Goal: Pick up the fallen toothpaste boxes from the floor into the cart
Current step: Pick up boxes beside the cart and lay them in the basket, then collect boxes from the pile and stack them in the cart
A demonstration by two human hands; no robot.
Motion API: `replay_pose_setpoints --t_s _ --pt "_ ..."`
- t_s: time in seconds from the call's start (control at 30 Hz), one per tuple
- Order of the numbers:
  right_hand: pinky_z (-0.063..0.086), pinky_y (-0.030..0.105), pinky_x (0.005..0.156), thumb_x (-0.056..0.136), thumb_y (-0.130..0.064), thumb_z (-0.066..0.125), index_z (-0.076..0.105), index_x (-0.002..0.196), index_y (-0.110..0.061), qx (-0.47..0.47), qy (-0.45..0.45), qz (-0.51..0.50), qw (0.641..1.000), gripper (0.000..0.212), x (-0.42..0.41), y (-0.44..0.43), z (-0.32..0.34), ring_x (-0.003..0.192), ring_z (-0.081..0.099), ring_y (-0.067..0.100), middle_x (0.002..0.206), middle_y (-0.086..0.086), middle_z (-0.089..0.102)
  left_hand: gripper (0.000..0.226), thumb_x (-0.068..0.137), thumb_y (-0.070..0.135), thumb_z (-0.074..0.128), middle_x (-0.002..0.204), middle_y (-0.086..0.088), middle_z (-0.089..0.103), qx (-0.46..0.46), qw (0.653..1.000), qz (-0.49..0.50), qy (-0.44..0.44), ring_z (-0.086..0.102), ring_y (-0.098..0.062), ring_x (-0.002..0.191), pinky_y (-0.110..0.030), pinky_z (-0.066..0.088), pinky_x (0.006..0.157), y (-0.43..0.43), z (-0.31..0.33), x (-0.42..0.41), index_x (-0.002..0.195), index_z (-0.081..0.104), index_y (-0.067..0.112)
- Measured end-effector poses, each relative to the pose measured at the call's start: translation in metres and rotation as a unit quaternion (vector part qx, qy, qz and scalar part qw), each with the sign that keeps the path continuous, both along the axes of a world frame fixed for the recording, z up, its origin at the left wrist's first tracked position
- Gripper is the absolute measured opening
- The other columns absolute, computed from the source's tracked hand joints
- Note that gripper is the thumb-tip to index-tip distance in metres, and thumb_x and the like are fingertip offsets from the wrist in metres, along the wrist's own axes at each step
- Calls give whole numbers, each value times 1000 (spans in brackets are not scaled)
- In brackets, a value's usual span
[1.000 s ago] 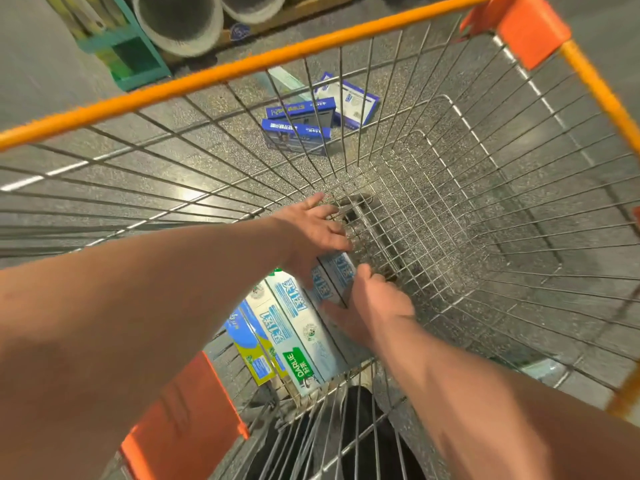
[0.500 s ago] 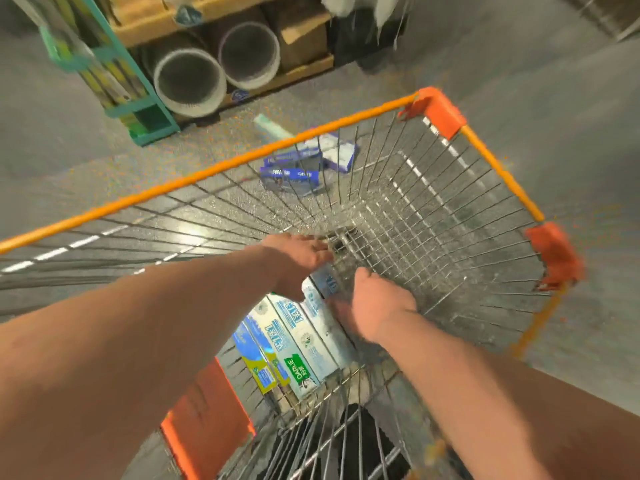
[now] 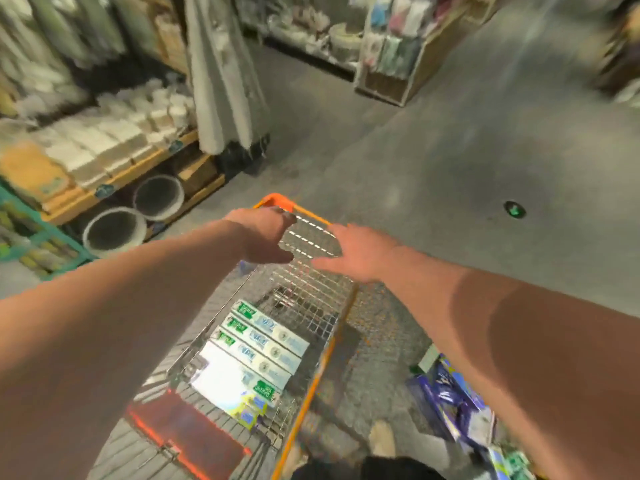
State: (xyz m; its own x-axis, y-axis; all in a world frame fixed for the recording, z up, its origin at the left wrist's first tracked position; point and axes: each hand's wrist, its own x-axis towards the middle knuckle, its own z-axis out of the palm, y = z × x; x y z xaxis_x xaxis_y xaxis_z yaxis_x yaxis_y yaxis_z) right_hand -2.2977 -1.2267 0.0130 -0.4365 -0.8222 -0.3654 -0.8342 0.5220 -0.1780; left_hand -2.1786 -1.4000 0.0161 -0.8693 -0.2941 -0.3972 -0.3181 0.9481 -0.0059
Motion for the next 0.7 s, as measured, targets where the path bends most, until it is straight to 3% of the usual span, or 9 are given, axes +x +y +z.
replay_pose_setpoints --t_s 0.13,0.27,0.43,0.7 --pt "45 41 105 86 -75 55 34 154 -18 -32 8 -35 999 91 -31 61 41 132 51 32 146 11 53 83 84 64 64 145 0 52 -19 999 -33 34 55 -26 127 -41 49 101 47 44 -32 153 34 29" --pt "43 44 109 73 -91 41 30 156 -20 -35 33 -64 997 110 -66 136 65 137 47 31 152 12 47 79 89 65 58 147 -2 50 -42 996 -54 49 54 -26 129 -40 48 102 114 67 -69 153 35 25" --pt "38 41 113 80 -80 55 37 154 -24 -65 24 -111 991 95 -114 256 79 138 46 27 153 7 48 75 92 63 52 150 -4 47 -50 993 -86 69 50 -27 134 -44 46 105 219 75 -122 153 35 22" --pt "44 41 104 86 -74 56 34 154 -17 -45 16 -190 981 91 -172 425 70 131 50 33 144 15 53 73 93 61 49 149 -3 47 -30 985 -166 45 50 -28 132 -46 47 101 377 53 -208 153 31 24"
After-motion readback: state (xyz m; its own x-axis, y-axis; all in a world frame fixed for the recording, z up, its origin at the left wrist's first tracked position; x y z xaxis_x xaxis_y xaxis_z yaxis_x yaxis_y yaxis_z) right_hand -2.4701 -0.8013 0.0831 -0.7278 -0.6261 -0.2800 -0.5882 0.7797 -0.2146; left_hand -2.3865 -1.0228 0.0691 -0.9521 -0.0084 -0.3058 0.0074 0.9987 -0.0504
